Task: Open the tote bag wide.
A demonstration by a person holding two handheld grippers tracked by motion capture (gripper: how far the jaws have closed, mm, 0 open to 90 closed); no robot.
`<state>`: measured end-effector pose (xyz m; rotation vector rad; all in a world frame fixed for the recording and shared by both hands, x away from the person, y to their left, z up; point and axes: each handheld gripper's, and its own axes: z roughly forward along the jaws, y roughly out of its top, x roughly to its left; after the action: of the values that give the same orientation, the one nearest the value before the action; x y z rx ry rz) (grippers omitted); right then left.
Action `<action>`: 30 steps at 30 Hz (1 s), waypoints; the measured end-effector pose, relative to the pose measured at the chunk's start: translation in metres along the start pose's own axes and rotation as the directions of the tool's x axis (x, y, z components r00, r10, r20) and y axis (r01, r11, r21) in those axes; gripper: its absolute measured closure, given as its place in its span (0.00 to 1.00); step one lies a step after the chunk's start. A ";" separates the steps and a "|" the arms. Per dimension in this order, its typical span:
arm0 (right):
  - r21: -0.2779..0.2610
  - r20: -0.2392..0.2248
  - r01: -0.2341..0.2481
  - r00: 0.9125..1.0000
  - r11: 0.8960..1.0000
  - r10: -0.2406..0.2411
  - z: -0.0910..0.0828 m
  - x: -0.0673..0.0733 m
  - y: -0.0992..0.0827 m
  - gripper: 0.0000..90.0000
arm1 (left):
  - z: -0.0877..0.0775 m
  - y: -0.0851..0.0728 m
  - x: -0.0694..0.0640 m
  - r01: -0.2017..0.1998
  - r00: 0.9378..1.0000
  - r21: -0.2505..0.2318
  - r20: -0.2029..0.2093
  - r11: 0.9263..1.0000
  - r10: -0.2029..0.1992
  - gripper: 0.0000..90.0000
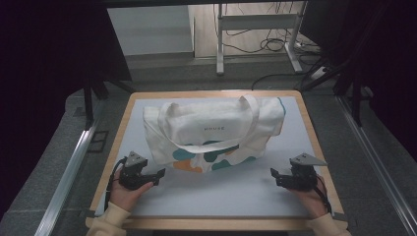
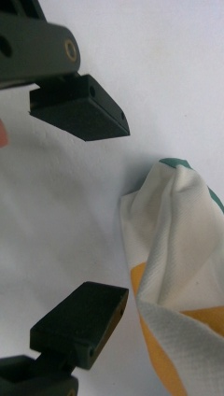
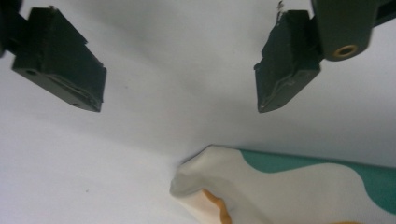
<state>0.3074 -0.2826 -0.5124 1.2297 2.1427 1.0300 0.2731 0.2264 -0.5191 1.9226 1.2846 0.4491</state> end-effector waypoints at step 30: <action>-0.049 -0.045 -0.020 0.999 0.999 0.018 -0.008 0.003 0.004 0.31 | -0.024 -0.001 0.003 0.026 1.000 -0.054 0.004 0.998 -0.026 0.27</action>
<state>0.3023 -0.2813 -0.5039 1.2175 2.1293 1.1220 0.2577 0.2391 -0.5049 1.8591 1.2811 0.4631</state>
